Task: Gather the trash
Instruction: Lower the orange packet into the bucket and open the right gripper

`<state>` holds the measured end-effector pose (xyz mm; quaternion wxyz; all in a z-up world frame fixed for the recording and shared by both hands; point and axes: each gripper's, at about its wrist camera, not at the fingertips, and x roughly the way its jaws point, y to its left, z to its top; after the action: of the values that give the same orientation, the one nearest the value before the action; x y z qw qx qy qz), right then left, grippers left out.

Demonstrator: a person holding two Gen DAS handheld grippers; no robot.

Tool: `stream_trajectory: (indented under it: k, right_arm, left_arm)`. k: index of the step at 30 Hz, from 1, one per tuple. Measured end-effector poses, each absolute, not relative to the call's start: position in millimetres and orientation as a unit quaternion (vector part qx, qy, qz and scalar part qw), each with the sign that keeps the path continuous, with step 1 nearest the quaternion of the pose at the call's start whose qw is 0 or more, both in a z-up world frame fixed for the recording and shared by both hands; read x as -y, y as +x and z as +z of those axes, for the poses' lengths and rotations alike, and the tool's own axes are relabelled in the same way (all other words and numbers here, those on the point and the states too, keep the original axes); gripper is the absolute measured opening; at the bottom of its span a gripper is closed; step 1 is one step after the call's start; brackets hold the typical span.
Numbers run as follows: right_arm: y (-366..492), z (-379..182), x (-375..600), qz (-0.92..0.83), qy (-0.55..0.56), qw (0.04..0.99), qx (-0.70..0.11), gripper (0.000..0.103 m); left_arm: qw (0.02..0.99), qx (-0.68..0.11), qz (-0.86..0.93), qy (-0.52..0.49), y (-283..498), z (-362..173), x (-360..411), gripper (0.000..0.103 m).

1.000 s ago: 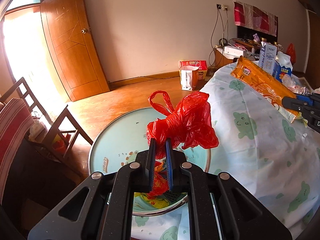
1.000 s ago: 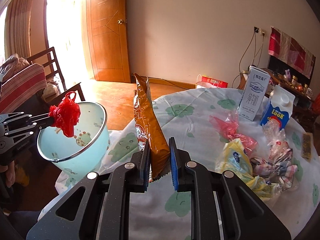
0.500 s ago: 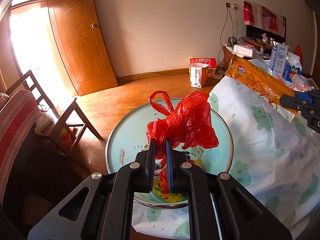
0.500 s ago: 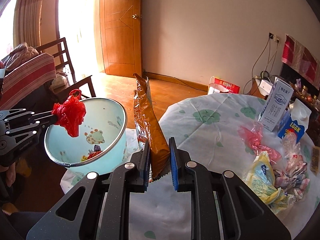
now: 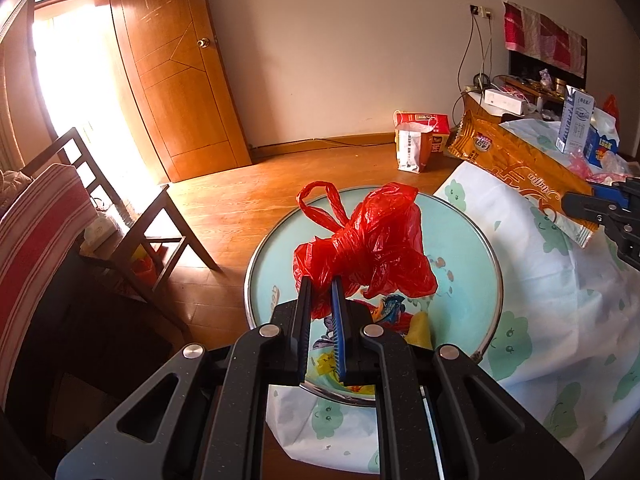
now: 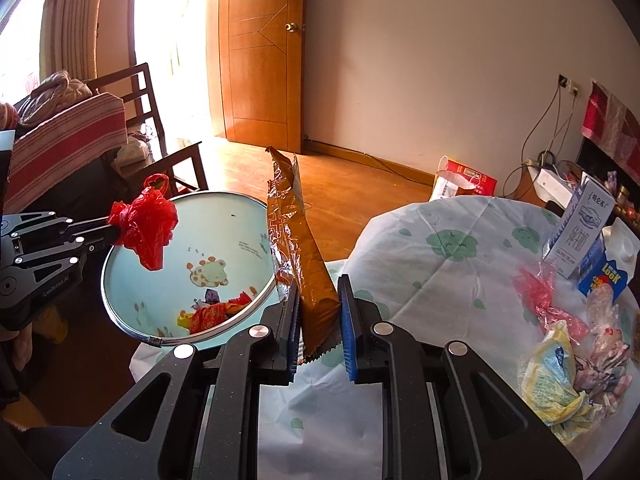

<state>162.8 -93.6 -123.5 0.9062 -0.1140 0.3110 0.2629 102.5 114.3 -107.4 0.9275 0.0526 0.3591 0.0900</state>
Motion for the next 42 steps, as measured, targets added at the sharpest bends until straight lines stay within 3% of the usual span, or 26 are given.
stream_trajectory:
  k: [42]
  right_arm:
    - [162, -128, 51, 0.294, -0.143, 0.892, -0.311, 0.019]
  left_arm:
    - [0.921, -0.366, 0.124, 0.046, 100, -112, -140, 0.009]
